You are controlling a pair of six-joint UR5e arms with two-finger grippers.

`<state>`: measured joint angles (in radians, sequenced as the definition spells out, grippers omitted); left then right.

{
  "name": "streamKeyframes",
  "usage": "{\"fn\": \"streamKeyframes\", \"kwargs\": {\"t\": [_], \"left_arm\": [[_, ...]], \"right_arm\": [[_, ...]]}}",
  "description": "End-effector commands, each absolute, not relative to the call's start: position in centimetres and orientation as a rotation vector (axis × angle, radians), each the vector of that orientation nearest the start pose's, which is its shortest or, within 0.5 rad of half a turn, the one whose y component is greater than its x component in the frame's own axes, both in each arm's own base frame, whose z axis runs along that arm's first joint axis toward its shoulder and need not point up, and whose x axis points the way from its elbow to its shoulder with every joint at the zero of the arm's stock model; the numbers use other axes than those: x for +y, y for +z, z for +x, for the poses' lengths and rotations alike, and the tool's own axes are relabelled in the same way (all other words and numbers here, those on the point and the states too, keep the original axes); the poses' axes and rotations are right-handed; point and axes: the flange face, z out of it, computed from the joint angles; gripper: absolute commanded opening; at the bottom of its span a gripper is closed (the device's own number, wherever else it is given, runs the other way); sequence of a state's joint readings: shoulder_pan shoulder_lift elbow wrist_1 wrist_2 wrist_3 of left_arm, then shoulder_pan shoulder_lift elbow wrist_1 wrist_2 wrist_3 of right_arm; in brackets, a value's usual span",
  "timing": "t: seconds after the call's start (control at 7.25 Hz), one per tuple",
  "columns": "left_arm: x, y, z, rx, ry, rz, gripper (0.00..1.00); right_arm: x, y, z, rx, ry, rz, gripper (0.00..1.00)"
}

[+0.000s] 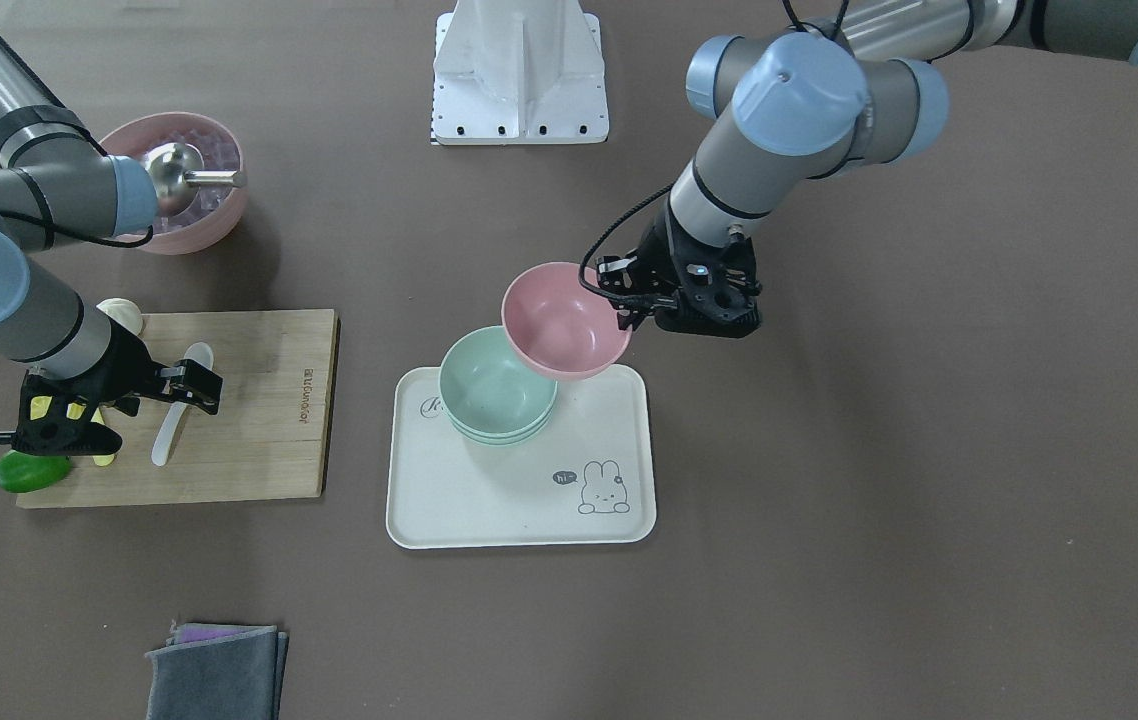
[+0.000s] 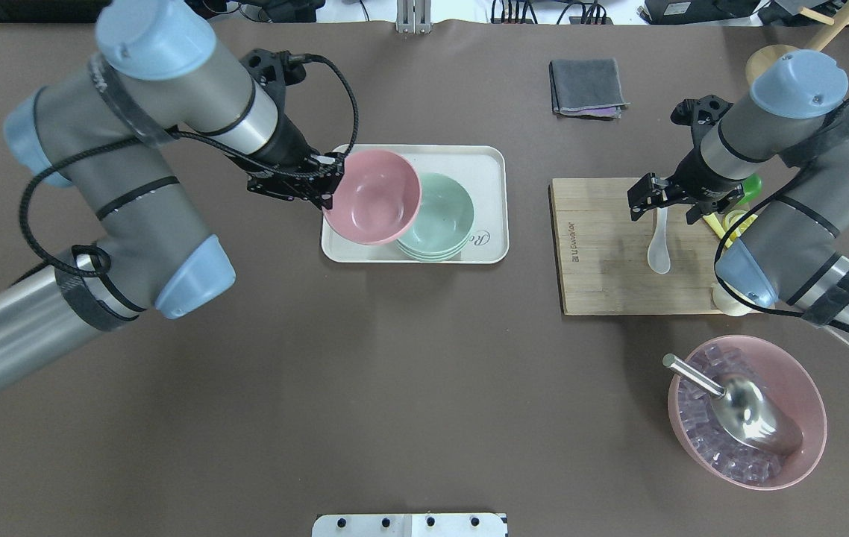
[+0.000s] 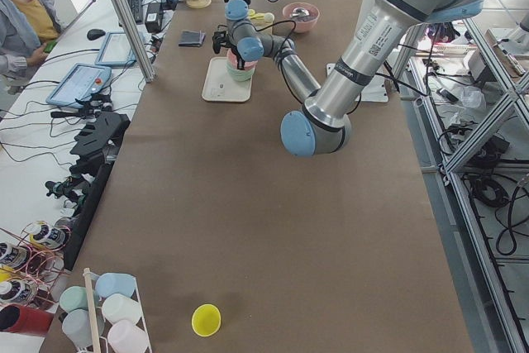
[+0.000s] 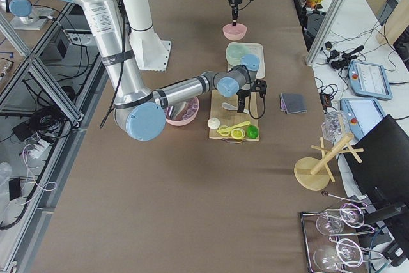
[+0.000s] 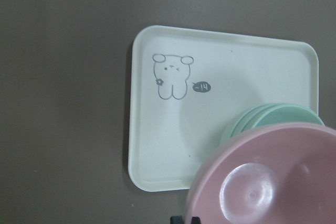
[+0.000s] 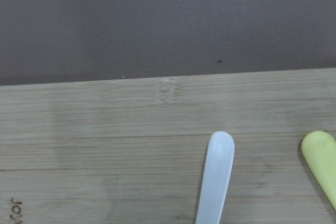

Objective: Stack pink bowl on green and place spoon
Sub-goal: 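Lower pink bowl into green bowl, open left gripper while right lifts spoon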

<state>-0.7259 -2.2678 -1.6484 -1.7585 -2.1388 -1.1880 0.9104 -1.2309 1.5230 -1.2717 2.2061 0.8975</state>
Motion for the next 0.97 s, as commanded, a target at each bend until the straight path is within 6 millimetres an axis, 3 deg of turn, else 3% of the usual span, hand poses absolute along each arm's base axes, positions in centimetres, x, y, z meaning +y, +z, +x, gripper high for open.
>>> {"fn": "streamKeyframes", "kwargs": {"t": [0.0,0.14,0.28,0.83], "left_arm": [[-50.0,15.4,49.8,1.064,-0.052,0.059,0.0],[-51.5,13.3,51.6,1.059,-0.057,0.064,0.0],[-52.1,13.8,52.4,1.057,-0.054,0.064,0.0],[-53.5,14.5,52.0,1.069,-0.077,0.136,0.0]], "right_arm": [[-55.2,45.9,-34.7,-0.826,0.039,-0.021,1.0],[-55.2,45.9,-34.9,-0.823,0.039,-0.019,1.0],[-55.1,45.9,-35.1,-0.822,0.037,-0.019,1.0],[-55.0,46.0,-35.3,-0.818,0.033,-0.018,0.99]]}}
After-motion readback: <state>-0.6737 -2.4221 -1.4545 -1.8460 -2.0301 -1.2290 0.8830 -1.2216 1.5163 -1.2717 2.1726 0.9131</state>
